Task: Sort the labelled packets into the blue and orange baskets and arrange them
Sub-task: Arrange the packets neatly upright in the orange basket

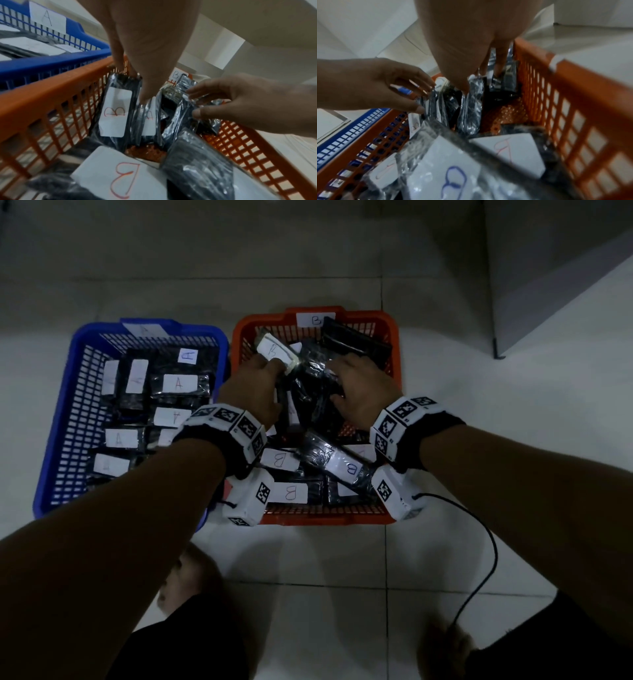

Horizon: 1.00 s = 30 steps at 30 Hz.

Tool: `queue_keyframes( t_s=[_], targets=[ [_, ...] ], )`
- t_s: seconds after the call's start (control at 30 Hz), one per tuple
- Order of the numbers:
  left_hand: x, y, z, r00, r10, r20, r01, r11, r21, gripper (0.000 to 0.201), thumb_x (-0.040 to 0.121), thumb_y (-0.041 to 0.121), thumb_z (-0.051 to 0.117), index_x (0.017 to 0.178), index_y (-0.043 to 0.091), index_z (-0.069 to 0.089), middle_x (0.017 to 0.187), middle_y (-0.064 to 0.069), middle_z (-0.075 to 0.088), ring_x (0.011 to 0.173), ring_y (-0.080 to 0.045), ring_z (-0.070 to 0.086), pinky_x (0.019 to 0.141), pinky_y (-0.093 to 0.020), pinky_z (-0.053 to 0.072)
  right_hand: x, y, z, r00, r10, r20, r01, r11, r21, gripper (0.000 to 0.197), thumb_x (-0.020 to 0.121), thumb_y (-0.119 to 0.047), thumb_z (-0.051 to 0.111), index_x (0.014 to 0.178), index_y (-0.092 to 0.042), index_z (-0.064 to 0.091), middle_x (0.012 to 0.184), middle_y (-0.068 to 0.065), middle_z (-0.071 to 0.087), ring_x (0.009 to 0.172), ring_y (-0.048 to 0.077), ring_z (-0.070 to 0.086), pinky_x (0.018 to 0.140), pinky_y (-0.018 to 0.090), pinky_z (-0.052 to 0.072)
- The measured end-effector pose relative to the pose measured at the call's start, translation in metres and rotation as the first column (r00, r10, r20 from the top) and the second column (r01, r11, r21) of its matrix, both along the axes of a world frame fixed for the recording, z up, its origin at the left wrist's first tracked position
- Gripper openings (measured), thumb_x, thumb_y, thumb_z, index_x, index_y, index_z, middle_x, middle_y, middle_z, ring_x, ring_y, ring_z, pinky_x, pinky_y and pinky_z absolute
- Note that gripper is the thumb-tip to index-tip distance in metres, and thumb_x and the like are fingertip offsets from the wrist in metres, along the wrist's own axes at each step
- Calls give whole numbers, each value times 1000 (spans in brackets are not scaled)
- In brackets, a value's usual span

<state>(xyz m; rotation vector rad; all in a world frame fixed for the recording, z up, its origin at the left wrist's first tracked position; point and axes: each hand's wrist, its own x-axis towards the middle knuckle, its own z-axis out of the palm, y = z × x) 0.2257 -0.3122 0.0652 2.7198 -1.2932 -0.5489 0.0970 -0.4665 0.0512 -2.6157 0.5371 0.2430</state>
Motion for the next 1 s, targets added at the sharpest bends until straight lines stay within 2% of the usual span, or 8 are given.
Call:
queue_keyframes(
  t_s=[0.1,0.17,0.3,0.43,0.6,0.73,0.87,1.0],
  targets=[
    [5,1,-2,997,-57,58,58,998,-13,51,74,16,73,122,12,57,126,-14,48,114,-35,48,88,-45,48,5,4,-4,999,-47,-12,46,997,-60,63,86,-25,64,143,-17,38,137,10,43,125,30,41,100,43,41],
    [9,1,0,998,-65,6,65,998,-12,44,73,15,74,114,10,61,123,-15,50,108,-34,52,84,-43,50,8,6,-5,998,-51,-30,49,996,-79,57,85,-26,65,137,-16,45,134,10,44,124,30,42,99,43,40],
    [15,3,9,988,-94,-119,84,993,-82,25,71,15,76,93,14,65,101,-8,64,93,-28,61,73,-33,48,7,5,-2,990,-128,50,125,990,64,37,83,-22,66,118,-19,54,120,6,53,108,25,55,88,36,48],
    [21,11,23,974,45,-220,-85,981,-177,21,74,19,78,91,12,66,87,-1,65,84,-17,61,76,-29,49,1,2,13,919,-344,192,273,907,320,26,82,-23,62,105,-25,50,92,-2,66,77,16,63,70,32,55],
    [24,15,39,944,251,-213,-299,926,-231,15,81,24,72,93,19,65,88,-1,64,82,-13,58,72,-24,41,-1,7,37,867,-469,167,343,806,482,15,77,-29,69,89,-22,63,82,-7,66,71,8,62,59,17,50],
    [19,27,44,918,335,-214,-382,893,-240,14,83,23,68,96,18,68,93,-1,65,92,-20,63,78,-26,45,-17,21,38,970,-224,-92,234,770,594,11,74,-25,77,79,-23,67,85,-6,69,81,10,65,74,26,54],
    [10,39,46,869,414,-270,-480,837,-262,17,84,19,68,99,12,69,97,-7,67,89,-23,64,81,-30,51,-37,34,24,990,-72,-125,127,844,522,17,71,-20,81,71,-24,64,74,-7,67,69,7,62,61,20,47],
    [2,47,51,830,467,-306,-550,779,-301,16,84,21,68,99,14,70,100,-7,70,87,-23,66,78,-38,55,-41,35,22,984,74,-159,-7,921,390,11,75,-27,77,68,-20,72,69,-9,69,68,4,63,64,19,49]
  ],
)
